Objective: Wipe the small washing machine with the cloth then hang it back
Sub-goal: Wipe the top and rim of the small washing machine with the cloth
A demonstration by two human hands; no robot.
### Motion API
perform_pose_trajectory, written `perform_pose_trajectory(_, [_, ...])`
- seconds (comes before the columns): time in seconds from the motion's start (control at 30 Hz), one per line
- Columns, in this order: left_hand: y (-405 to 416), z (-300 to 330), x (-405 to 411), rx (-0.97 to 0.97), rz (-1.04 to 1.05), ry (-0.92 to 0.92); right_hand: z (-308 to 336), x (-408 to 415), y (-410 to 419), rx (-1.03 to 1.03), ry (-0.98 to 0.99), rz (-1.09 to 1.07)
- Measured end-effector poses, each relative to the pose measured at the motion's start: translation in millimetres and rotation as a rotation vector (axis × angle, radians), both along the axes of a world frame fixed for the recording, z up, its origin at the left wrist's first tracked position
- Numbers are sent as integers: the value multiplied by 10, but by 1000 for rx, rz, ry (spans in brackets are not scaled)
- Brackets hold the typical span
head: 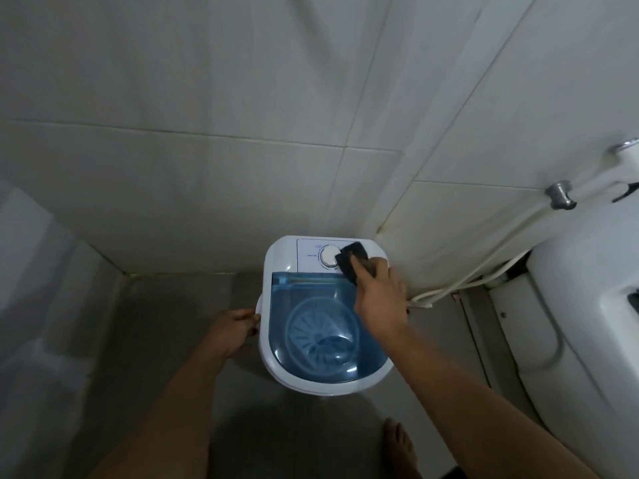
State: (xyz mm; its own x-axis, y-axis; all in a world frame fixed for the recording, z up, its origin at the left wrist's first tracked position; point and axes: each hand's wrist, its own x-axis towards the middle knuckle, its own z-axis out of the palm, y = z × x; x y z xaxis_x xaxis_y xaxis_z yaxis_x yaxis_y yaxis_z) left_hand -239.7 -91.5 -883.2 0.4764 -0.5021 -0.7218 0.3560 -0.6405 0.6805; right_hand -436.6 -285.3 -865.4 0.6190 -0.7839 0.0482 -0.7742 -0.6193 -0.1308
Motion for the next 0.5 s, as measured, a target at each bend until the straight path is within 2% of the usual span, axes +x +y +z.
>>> perform_pose_trajectory(0.1, [15,-25,26,10,-12,-11,52,-245,256,47,63,158])
perform_pose_trajectory(0.17, [26,-55,37,17,6,6,218,-239,268,182,21,362])
perform_pose_trajectory(0.23, [29,-70,44,20,6,4,385,-29,117,206,-36,499])
perform_pose_trajectory(0.27, [30,-79,48,21,3,-5,435,135,-12,159,-73,494])
perform_pose_trajectory(0.33, [39,-100,62,25,4,-16,485,516,-269,64,-122,334])
perform_pose_trajectory(0.43, [45,-132,73,23,-10,-24,407,868,-333,22,9,66])
perform_pose_trajectory(0.5, [43,-136,76,18,-9,-39,316,868,-112,2,51,64])
